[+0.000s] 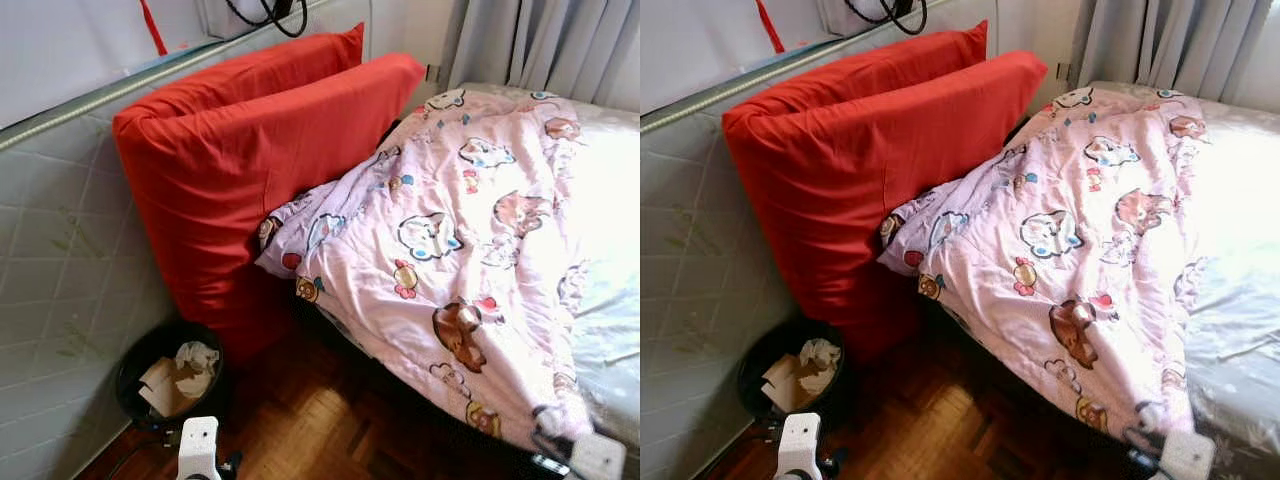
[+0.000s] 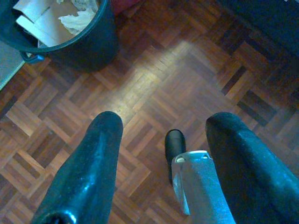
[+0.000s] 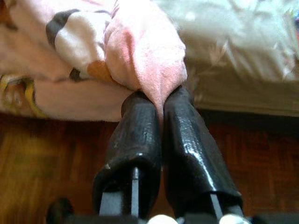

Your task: Clean up the room

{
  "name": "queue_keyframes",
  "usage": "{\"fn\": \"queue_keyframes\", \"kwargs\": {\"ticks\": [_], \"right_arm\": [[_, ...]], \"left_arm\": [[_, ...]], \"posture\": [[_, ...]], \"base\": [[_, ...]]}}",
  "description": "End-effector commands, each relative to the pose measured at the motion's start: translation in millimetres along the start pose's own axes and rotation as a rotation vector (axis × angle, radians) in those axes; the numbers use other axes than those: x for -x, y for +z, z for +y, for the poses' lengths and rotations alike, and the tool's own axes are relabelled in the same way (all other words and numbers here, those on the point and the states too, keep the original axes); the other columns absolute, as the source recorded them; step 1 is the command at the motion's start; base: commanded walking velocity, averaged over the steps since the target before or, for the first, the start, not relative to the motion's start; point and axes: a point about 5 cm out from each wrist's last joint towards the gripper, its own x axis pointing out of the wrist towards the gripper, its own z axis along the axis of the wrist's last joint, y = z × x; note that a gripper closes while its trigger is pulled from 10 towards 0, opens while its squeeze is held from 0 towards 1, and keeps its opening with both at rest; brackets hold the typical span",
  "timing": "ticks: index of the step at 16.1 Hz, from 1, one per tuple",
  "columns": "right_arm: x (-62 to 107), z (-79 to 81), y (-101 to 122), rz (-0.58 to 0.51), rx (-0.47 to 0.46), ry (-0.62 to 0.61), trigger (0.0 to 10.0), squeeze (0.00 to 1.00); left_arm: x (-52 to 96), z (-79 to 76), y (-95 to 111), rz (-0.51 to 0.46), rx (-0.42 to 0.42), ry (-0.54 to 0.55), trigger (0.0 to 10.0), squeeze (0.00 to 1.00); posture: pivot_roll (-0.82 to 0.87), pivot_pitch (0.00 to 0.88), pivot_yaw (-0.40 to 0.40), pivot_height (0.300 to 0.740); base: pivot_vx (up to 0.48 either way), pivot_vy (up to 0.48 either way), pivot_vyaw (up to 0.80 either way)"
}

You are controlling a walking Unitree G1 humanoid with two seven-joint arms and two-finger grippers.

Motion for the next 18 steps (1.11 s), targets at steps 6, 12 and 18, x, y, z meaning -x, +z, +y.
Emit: {"fn": "queue_keyframes", "kwargs": {"ticks": [6, 12, 18], "right_arm": [[5.7, 1.2, -27, 0.141, 0.043, 0.029, 10.0, 0.59], [-0.2, -13.2, -24, 0.166, 0.081, 0.015, 10.0, 1.0], [1.8, -0.5, -30, 0.235, 0.018, 0.147, 10.0, 0.0]], "left_arm": [[0.7, 3.7, -1, 0.006, -0.022, -0.005, 10.0, 0.0], [1.5, 5.7, -3, 0.014, -0.032, -0.019, 10.0, 0.0], [1.5, 6.1, -4, 0.025, -0.038, -0.031, 10.0, 0.0]], "posture": [[0.04, 0.024, 0.071, 0.74], [0.03, 0.006, 0.082, 0.74], [0.02, 0.0, 0.086, 0.74]], "base": [[0.0, 0.0, 0.0], [0.0, 0.0, 0.0], [0.0, 0.0, 0.0]]}}
